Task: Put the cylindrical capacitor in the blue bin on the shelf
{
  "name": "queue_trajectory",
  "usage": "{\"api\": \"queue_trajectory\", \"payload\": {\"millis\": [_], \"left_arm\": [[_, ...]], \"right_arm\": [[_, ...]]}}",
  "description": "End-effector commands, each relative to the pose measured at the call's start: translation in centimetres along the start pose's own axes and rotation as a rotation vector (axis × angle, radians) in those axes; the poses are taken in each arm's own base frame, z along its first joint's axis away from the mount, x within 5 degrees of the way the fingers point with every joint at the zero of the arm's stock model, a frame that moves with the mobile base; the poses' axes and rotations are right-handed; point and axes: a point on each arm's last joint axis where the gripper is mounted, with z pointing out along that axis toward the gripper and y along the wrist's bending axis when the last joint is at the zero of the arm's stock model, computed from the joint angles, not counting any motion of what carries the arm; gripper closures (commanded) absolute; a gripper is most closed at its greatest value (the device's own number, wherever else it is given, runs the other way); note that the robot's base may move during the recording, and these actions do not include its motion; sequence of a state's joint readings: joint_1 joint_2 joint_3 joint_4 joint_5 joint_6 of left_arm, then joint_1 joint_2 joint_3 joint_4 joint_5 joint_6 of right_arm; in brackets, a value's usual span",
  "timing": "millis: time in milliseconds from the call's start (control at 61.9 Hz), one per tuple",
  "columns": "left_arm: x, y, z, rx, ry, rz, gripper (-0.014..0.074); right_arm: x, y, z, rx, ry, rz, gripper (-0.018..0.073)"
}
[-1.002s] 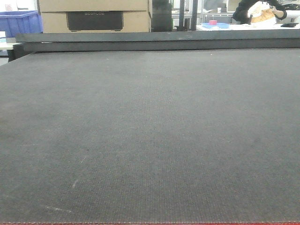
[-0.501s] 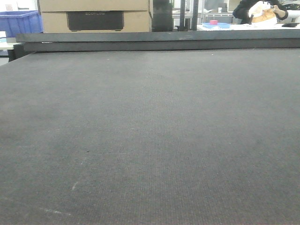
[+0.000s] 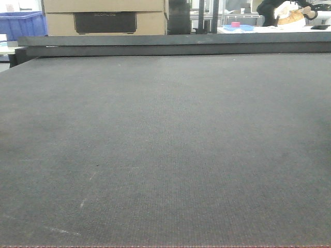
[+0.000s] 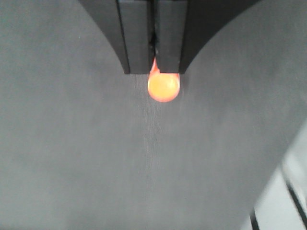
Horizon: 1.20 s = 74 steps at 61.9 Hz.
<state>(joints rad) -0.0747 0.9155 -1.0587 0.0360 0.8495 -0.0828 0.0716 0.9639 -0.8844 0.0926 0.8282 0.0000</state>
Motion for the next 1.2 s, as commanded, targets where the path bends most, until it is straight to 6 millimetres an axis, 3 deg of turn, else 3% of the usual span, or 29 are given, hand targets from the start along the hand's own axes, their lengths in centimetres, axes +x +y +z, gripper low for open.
{"api": "queue_trajectory", "payload": {"millis": [0, 194, 420, 534, 695, 760, 841, 1180], "left_arm": [[-0.9, -0.2, 1.5, 0.002, 0.047, -0.009, 0.0708], [-0.7, -0.4, 4.1, 0.018, 0.143, -0.028, 0.0708], [-0.7, -0.5, 4.7, 0.017, 0.154, -0.028, 0.0708], [-0.7, -0.5, 4.7, 0.017, 0.154, -0.028, 0.0708], [-0.7, -0.5, 4.7, 0.017, 0.154, -0.028, 0.0708], [-0.7, -0.5, 4.7, 0.017, 0.154, -0.028, 0.0708], [-0.7, -0.5, 4.7, 0.017, 0.154, -0.028, 0.0708], [-0.7, -0.5, 4.7, 0.017, 0.154, -0.028, 0.0708]], "right_arm": [[-1.1, 0.0, 1.0, 0.01, 0.048, -0.009, 0.0724], [-1.9, -0.1, 3.9, 0.016, 0.226, 0.013, 0.0724], [-2.6, -0.4, 8.4, 0.031, 0.418, 0.035, 0.0702], [-2.4, -0.6, 10.4, 0.036, 0.475, 0.038, 0.0578], [-1.9, -0.7, 12.6, 0.04, 0.526, 0.042, 0.0253], [-1.8, -0.8, 13.2, 0.042, 0.542, 0.044, 0.0178], [-1.6, -0.9, 13.9, 0.043, 0.56, 0.045, 0.0141], [-1.0, -1.1, 16.3, 0.048, 0.585, 0.049, 0.0148]]}}
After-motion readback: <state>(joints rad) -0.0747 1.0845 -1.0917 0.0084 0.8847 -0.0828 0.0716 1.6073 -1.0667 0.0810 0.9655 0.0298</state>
